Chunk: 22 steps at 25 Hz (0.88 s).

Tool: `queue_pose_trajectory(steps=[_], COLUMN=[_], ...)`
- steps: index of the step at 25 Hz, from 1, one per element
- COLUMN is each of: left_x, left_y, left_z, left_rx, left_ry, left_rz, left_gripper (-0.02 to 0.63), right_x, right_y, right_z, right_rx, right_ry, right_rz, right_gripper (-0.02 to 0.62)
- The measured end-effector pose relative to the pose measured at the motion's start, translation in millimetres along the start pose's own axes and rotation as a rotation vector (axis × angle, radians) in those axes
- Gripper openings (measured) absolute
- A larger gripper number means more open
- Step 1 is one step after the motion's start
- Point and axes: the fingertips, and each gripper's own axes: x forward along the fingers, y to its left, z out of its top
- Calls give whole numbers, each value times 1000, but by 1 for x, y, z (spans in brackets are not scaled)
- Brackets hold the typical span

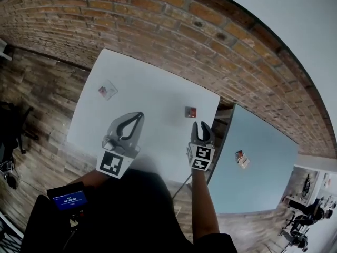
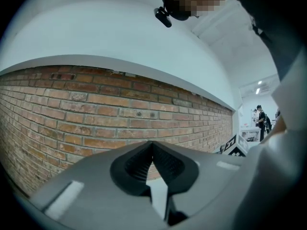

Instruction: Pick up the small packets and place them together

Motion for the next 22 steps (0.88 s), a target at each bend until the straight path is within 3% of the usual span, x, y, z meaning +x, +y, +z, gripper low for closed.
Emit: queue_pose_trajectory(steps=[5,9,22], left_x=[6,10,5], left_y=[-1,1,25], left_z=[-5,-11,-31], left_rx=[-16,-11,-5], left_ry=[18,41,128], left_rz=[0,25,118], left_gripper=[0,0,0], right_x=[30,60,132], right_y=[-9,-15,-35], right_z=[-22,-53,-128], right_rx=[-26,10,58], right_ry=[63,146,361], right_rz=[32,71,138], right_gripper=[117,152,155])
